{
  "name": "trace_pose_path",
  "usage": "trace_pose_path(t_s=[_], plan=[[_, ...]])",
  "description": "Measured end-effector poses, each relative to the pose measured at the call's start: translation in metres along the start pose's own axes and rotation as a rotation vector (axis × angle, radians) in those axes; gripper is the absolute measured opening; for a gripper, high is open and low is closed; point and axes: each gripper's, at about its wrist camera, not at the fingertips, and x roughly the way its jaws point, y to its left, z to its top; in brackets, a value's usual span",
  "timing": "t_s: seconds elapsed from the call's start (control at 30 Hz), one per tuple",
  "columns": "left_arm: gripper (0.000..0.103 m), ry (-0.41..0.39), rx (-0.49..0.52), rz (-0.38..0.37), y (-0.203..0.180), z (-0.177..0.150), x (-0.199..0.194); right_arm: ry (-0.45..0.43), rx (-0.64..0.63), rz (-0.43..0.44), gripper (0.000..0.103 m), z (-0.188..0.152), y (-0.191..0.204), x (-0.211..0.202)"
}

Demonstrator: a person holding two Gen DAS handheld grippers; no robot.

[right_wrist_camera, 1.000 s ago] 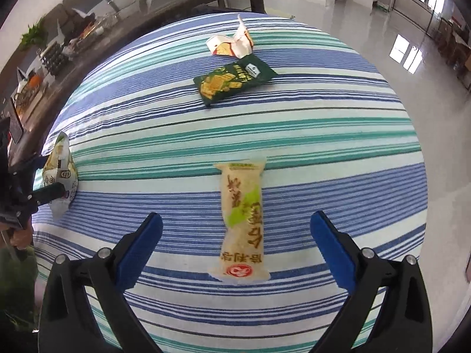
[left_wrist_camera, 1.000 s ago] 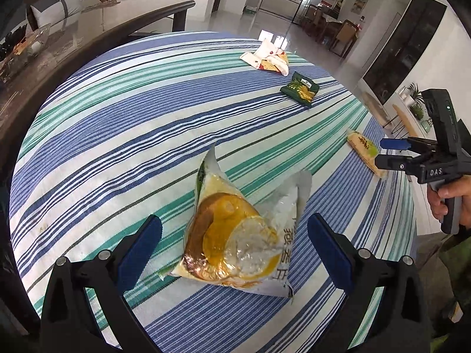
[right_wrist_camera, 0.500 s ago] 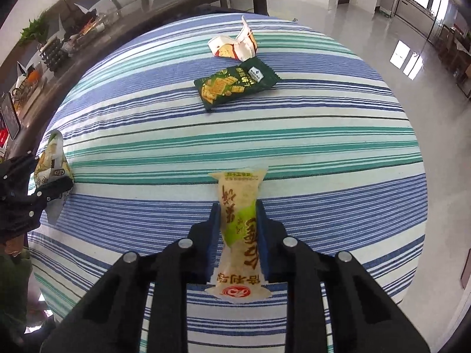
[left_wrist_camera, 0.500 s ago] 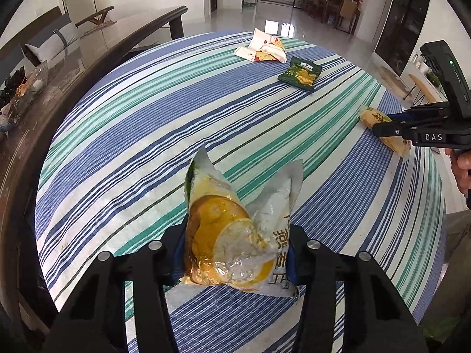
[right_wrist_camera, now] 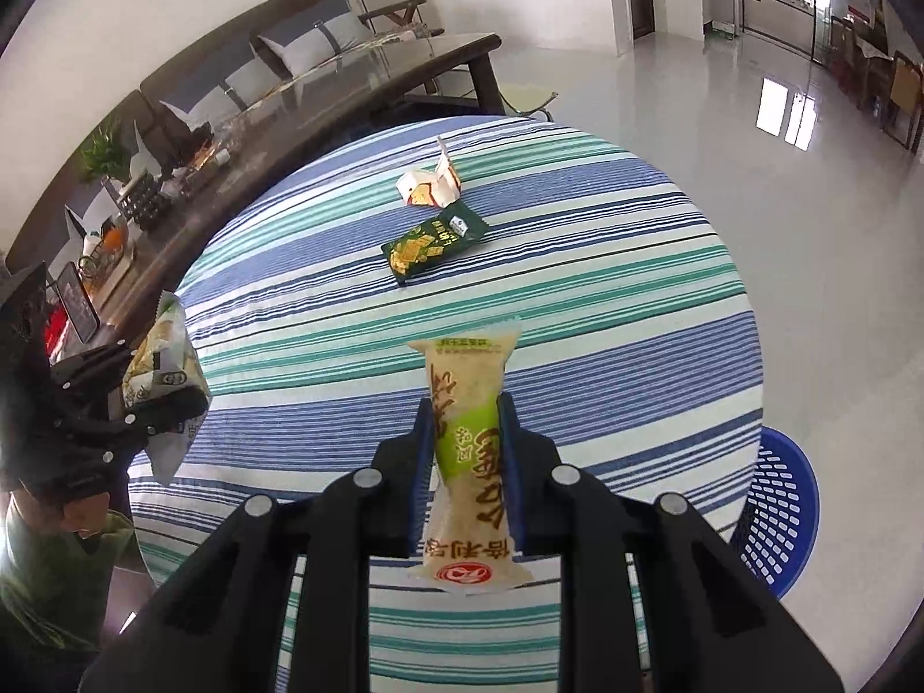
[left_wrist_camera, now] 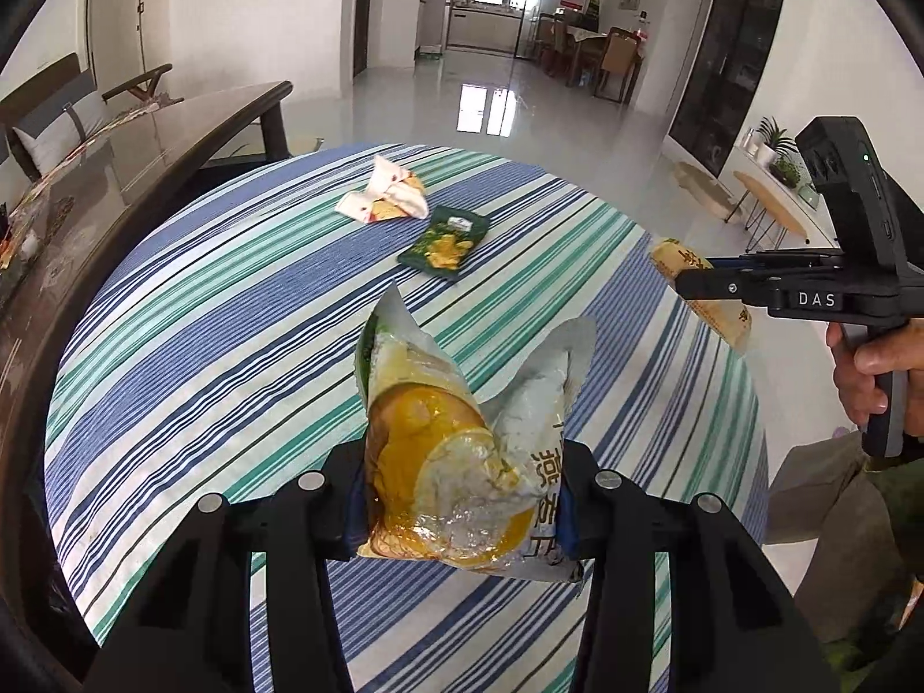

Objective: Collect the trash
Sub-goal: 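Carry both packets over the blue wastebasket and open both tools to drop them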

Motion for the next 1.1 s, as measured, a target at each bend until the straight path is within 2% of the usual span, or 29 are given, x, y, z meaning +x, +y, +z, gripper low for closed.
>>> trace_pose_path(t_s=[0.37,0.53,0.77,0.97,1.1], plan=[[0.047,0.002,0.091,-0.140,-0.105,0.041,0.038,-0.094,0.147,-0.038,0.021,-0.026,-0.085,-0.056],[0.047,0.029,0.139,-0.210,-0.164,0.060,0.069,-0.119,0.234,-0.106,0.021,-0.045,-0.143,-0.075],[0.047,0.084,0.174,-0.290,-0.239,0.085,0.122,-0.098,0.378,-0.191,0.021,-0.076,-0.226,-0.068],[0.048,0.140,0.184,-0.323,-0.287,0.103,0.175,-0.104,0.496,-0.186,0.021,-0.099,-0.277,-0.054],[0.048,0.174,0.194,-0.312,-0.304,0.107,0.207,-0.105,0.573,-0.161,0.021,-0.109,-0.302,-0.043]])
